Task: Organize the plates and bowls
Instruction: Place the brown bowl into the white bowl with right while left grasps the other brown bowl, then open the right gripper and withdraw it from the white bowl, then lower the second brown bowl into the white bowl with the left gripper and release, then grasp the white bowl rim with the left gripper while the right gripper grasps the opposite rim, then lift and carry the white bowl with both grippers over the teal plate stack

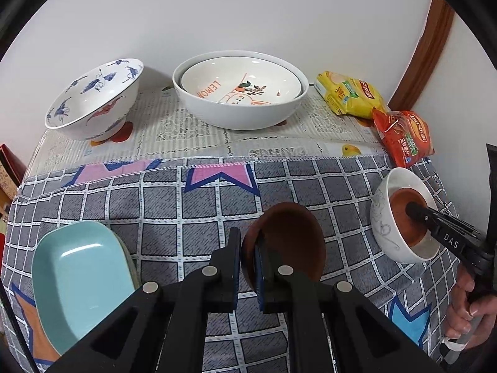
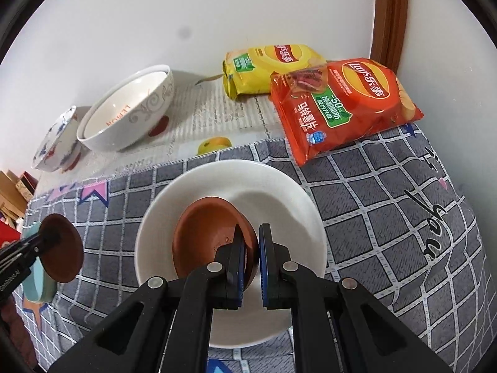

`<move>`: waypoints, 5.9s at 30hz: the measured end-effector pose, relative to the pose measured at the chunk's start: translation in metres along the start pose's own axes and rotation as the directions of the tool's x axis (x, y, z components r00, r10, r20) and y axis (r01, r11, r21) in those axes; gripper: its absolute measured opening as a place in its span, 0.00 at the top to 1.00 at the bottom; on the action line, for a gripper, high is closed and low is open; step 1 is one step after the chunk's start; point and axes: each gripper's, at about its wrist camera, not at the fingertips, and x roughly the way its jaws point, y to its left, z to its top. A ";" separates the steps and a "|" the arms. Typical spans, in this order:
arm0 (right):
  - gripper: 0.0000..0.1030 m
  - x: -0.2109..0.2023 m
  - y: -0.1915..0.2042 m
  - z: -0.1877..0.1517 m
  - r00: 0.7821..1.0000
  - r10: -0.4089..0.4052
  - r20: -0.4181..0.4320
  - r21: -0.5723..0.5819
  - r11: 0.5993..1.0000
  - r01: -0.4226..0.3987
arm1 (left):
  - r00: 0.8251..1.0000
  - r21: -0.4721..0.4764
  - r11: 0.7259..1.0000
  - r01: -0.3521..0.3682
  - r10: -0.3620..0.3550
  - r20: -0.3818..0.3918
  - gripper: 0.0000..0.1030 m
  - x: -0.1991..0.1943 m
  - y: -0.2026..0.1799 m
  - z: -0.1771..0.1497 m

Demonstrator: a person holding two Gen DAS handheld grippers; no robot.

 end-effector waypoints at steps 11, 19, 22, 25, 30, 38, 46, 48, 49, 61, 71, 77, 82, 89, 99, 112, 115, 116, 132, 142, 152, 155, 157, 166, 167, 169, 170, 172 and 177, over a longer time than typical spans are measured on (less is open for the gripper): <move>0.92 0.015 0.008 0.005 0.997 -0.070 -0.040 -0.083 0.994 0.066 | 1.000 0.000 1.000 0.009 -0.009 -0.003 0.92 0.003 -0.002 0.001; 0.86 0.028 0.026 0.005 0.983 -0.171 -0.062 -0.192 0.969 0.156 | 1.000 -0.004 1.000 0.012 -0.012 -0.001 0.92 -0.001 0.000 0.001; 0.85 0.028 0.030 0.003 0.979 -0.194 -0.054 -0.212 0.961 0.179 | 1.000 -0.005 1.000 0.011 -0.011 0.000 0.92 -0.002 0.001 0.001; 0.84 0.028 0.028 0.003 0.977 -0.203 -0.059 -0.218 0.958 0.186 | 1.000 -0.004 1.000 0.010 -0.010 0.002 0.92 -0.004 0.001 0.000; 0.83 0.029 0.032 0.000 0.972 -0.228 -0.053 -0.264 0.942 0.206 | 1.000 -0.009 1.000 0.008 -0.008 0.005 0.92 -0.010 0.004 -0.003; 0.77 0.003 0.024 -0.001 0.988 -0.152 -0.022 -0.215 0.966 0.143 | 1.000 0.000 1.000 0.019 -0.019 0.013 0.92 -0.021 -0.007 -0.003; 0.62 -0.061 -0.012 -0.005 0.995 -0.070 0.070 -0.108 0.991 0.077 | 0.998 0.027 0.998 0.054 -0.055 0.040 0.92 -0.035 -0.048 0.003; 0.61 -0.069 -0.022 -0.007 0.994 -0.068 0.084 -0.092 0.993 0.076 | 0.997 0.035 0.997 0.062 -0.064 0.046 0.92 -0.037 -0.059 0.004; 0.60 -0.074 -0.029 -0.010 0.993 -0.070 0.091 -0.081 0.994 0.077 | 0.996 0.037 0.997 0.069 -0.071 0.048 0.92 -0.037 -0.065 0.004; 0.58 -0.092 -0.094 -0.042 0.992 -0.077 0.098 0.011 0.997 0.076 | 0.992 0.068 0.990 0.124 -0.126 0.026 0.92 -0.015 -0.127 0.014; 0.58 -0.083 -0.117 -0.052 0.995 -0.048 0.083 0.069 0.997 0.042 | 0.991 0.055 0.989 0.134 -0.134 -0.011 0.92 0.019 -0.141 0.021; 0.58 -0.083 -0.113 -0.051 0.995 -0.031 0.099 0.060 0.998 0.025 | 0.989 0.047 0.988 0.147 -0.146 -0.022 0.91 0.031 -0.143 0.025; 0.58 -0.084 -0.107 -0.051 0.994 -0.045 0.103 0.026 0.999 0.043 | 0.986 0.035 0.985 0.166 -0.165 -0.032 0.91 0.039 -0.144 0.027; 0.58 -0.081 -0.099 -0.051 0.995 -0.036 0.097 0.008 0.999 0.036 | 0.979 0.010 0.980 0.198 -0.198 -0.048 0.90 0.048 -0.144 0.027; 0.58 -0.070 -0.083 -0.045 0.997 0.016 0.071 0.007 1.000 -0.017 | 0.969 0.011 0.971 0.238 -0.237 -0.070 0.89 0.053 -0.145 0.027; 0.58 -0.052 -0.055 -0.009 0.995 0.070 0.066 0.020 0.997 -0.072 | 0.990 0.064 0.988 0.138 -0.136 -0.041 0.72 0.021 -0.128 0.031; 0.58 -0.039 -0.052 -0.006 0.996 0.081 0.029 0.035 0.996 -0.082 | 0.990 0.064 0.990 0.122 -0.117 -0.075 0.72 0.031 -0.126 0.028; 0.60 -0.032 -0.051 -0.004 0.998 0.070 0.006 0.044 0.997 -0.070 | 0.990 0.066 0.991 0.118 -0.113 -0.084 0.72 0.034 -0.127 0.027; 0.83 0.010 -0.047 0.003 0.995 0.034 -0.092 0.059 0.998 -0.028 | 0.983 0.097 0.989 0.112 -0.096 -0.156 0.79 0.067 -0.135 0.021; 0.90 0.017 -0.044 0.003 0.995 0.052 -0.080 0.068 0.997 -0.047 | 0.982 0.085 0.989 0.119 -0.104 -0.159 0.88 0.074 -0.140 0.019; 0.91 -0.007 -0.038 -0.006 0.998 0.030 -0.063 0.095 0.995 -0.024 | 0.980 0.061 0.990 0.127 -0.116 -0.160 0.89 0.055 -0.133 0.006; 0.91 -0.019 -0.033 -0.008 0.998 0.040 -0.050 0.100 0.994 -0.034 | 0.983 0.063 0.990 0.123 -0.113 -0.146 0.89 0.040 -0.128 0.005; 0.91 -0.027 -0.030 -0.009 0.998 0.047 -0.043 0.102 0.994 -0.043 | 0.984 0.060 0.991 0.120 -0.111 -0.140 0.89 0.030 -0.125 0.006; 0.91 -0.060 0.005 -0.015 0.997 0.077 -0.011 0.085 0.994 -0.075 | 0.992 0.044 0.996 0.083 -0.079 -0.094 0.89 -0.013 -0.093 0.001; 0.91 -0.064 0.012 -0.016 0.997 0.083 -0.008 0.080 0.993 -0.082 | 0.993 0.042 0.996 0.078 -0.074 -0.087 0.89 -0.018 -0.088 0.001; 0.91 -0.068 0.024 -0.017 0.996 0.094 -0.006 0.073 0.993 -0.094 | 0.995 0.036 0.997 0.068 -0.065 -0.078 0.89 -0.025 -0.078 -0.001; 0.91 -0.070 0.029 -0.018 0.995 0.098 -0.005 0.069 0.993 -0.097 | 0.995 0.033 0.997 0.064 -0.062 -0.076 0.89 -0.028 -0.073 -0.003; 0.91 -0.074 0.040 -0.020 0.994 0.107 -0.003 0.061 0.992 -0.107 | 0.996 0.022 0.998 0.056 -0.055 -0.069 0.89 -0.035 -0.061 -0.006; 0.91 -0.079 0.066 -0.025 0.991 0.131 -0.004 0.041 0.991 -0.131 | 0.998 -0.002 0.999 0.043 -0.043 -0.054 0.89 -0.048 -0.036 -0.012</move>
